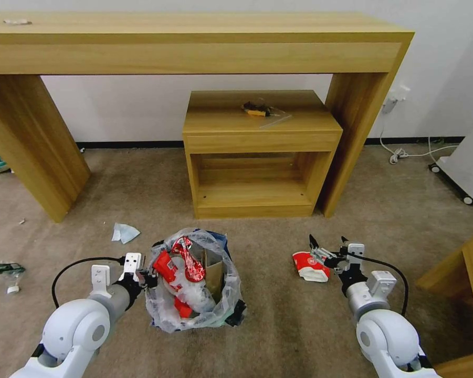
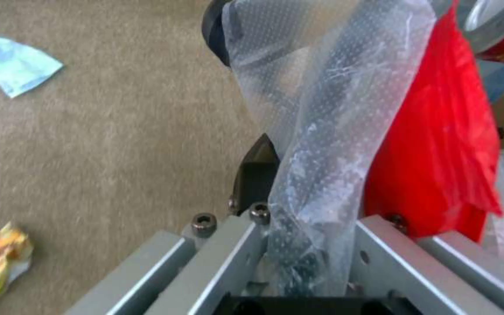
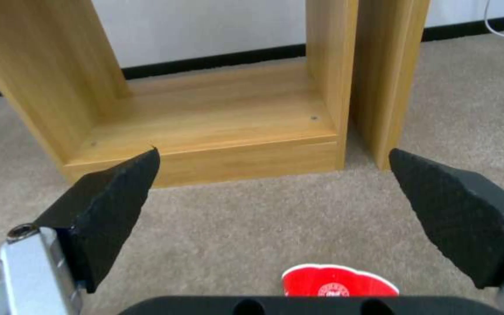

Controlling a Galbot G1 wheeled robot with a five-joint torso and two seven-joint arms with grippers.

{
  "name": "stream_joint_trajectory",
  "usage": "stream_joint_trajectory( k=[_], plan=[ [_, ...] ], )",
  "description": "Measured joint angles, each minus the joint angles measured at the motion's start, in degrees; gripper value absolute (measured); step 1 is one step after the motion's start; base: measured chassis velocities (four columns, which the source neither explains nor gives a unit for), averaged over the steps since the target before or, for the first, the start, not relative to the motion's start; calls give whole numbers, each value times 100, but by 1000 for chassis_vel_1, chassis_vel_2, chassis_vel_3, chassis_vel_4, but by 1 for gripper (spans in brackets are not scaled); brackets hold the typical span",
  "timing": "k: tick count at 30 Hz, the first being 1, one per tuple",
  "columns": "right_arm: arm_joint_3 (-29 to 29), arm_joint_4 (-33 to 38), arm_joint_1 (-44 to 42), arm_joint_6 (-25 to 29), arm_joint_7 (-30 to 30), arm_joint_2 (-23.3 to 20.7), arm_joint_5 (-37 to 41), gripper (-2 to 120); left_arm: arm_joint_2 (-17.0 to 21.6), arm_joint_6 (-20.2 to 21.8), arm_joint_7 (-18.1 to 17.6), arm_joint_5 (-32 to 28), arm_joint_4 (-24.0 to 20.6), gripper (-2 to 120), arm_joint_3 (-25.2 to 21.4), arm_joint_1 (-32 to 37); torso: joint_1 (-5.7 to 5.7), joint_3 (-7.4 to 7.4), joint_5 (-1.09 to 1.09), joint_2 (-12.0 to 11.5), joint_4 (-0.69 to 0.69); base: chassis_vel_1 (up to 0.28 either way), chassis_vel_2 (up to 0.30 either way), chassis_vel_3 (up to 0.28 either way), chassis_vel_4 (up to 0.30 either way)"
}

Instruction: Pick up the trash bin and place the garbage on the floor into it.

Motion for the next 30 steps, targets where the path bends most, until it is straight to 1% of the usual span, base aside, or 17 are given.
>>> stream_joint_trajectory(
  k=[2, 5, 6, 7, 8, 10, 11, 14, 15, 18, 19, 22, 23, 24, 27, 28, 30],
  plan=[
    [0, -66, 20, -7, 0, -48, -13, 100, -13, 0, 14, 9, -1, 0, -8, 7, 0, 0, 1, 0, 0, -116, 118, 143, -122],
    [51, -240, 62, -48, -33, -297, -35, 100, -34, 0, 60, 49, -1, 0, -14, 9, 0, 1, 3, 0, 1, -101, 118, 119, -113],
    [51, -240, 62, -48, -33, -297, -35, 100, -34, 0, 60, 49, -1, 0, -14, 9, 0, 1, 3, 0, 1, -96, 118, 108, -109],
    [72, -280, 66, -57, -66, -396, -36, 100, -39, 0, 70, 60, -1, 0, -14, 8, 0, 0, 3, 0, 0, -96, 74, 108, -109],
    [126, -376, 72, -72, -124, -599, -37, 100, -51, 0, 79, 75, -1, 0, -15, 6, 0, 1, 0, 0, 1, -69, 60, 64, -69],
    [202, -596, 91, -75, -264, -965, -24, 100, -62, 0, 86, 81, -8, 0, -15, -2, 1, 1, 1, 0, 1, -18, 30, 11, -24],
    [202, -596, 91, -75, -264, -965, -24, 100, -62, 0, 86, 81, -8, 0, -15, -2, 1, 1, 1, 0, 1, 0, 0, 0, 0],
    [265, -997, 99, -132, -715, -1504, 5, 100, -64, 0, 99, 82, -11, 0, -33, -27, 0, 0, 2, 0, 0, 0, 0, 0, 0],
    [265, -997, 99, -132, -715, -1504, 5, 100, -64, 0, 99, 82, -11, 0, -33, -27, 0, 0, 2, 0, 0, 0, 0, 0, 0],
    [299, -1341, 108, -279, -1424, -1839, -121, 100, -74, 0, 99, 80, -25, 0, -59, -27, 0, 0, 1, 0, 0, 0, 0, 0, 0],
    [299, -1341, 108, -279, -1424, -1839, -121, 100, -74, 0, 99, 80, -25, 0, -59, -27, 0, 0, 1, 0, 0, 0, 0, 0, 0],
    [175, -1687, 205, -381, -2026, -2094, -350, 100, -101, 0, 99, 81, -27, 0, -72, -15, 0, 0, 0, 0, 0, 0, 0, 0, 0],
    [30, -1850, 296, -437, -2237, -2190, -511, 100, -115, 0, 100, 87, -24, 0, -75, -12, 0, 0, 1, 0, 0, 0, 0, 0, 0],
    [30, -1850, 296, -437, -2237, -2190, -511, 100, -115, 0, 100, 87, -24, 0, -75, -12, 0, 0, 1, 0, 0, 0, 0, 0, 0],
    [-410, -2235, 604, -449, -2436, -2344, -949, 100, -145, 0, 105, 95, 3, 0, -68, -24, 0, 0, 1, 0, 1, 0, 0, 0, 0],
    [-410, -2235, 604, -449, -2436, -2344, -949, 100, -145, 0, 105, 95, 3, 0, -68, -24, 0, 0, 1, 0, 1, 0, 0, 0, 0],
    [-651, -2461, 841, -449, -2587, -2404, -1234, 100, -157, 0, 105, 96, 8, 0, -61, -38, 0, 0, 1, 0, 1, 0, 0, 0, 0]
  ],
)
